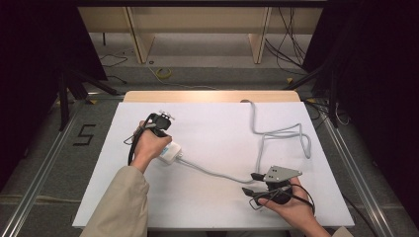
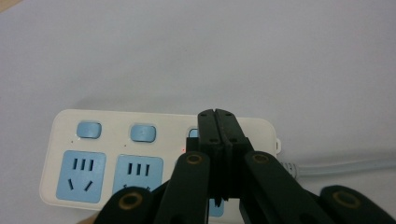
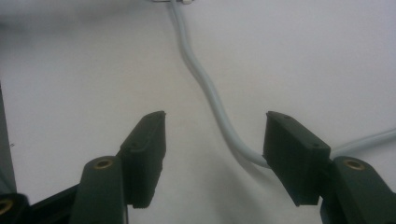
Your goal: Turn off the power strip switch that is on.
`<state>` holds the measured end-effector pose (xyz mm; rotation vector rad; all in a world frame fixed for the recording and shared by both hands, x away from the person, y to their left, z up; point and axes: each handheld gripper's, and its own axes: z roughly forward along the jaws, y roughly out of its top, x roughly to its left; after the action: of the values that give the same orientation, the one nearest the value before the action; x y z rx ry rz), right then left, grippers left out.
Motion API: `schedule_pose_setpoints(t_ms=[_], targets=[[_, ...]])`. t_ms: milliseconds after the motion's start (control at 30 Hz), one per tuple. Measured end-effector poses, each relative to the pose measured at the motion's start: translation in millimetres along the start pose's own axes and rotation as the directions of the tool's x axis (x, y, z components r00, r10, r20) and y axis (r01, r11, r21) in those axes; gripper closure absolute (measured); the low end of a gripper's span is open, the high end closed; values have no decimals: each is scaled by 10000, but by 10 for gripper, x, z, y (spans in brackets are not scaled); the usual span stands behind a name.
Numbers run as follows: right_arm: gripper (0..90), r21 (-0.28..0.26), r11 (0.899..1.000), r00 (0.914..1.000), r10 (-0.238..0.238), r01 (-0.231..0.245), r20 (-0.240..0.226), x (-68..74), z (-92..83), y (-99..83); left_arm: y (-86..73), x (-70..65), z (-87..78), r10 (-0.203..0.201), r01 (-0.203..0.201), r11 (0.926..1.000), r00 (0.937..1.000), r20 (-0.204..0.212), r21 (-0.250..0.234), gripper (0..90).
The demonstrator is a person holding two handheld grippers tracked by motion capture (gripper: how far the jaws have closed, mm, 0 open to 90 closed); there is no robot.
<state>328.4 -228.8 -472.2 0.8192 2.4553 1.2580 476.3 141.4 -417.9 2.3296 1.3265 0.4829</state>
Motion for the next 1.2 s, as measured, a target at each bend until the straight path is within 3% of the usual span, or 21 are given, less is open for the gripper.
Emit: schedule_pose_setpoints(t_ms=[700, 1200], targets=[[400, -7, 10000, 10000, -6, 6, -11, -1, -1, -1, 35, 38, 213, 34, -26, 9980, 9999, -121, 629, 897], [401, 19, 10000, 10000, -3, 3, -15, 0, 4, -1, 32, 49, 255, 37, -30, 9974, 9999, -99, 714, 897]])
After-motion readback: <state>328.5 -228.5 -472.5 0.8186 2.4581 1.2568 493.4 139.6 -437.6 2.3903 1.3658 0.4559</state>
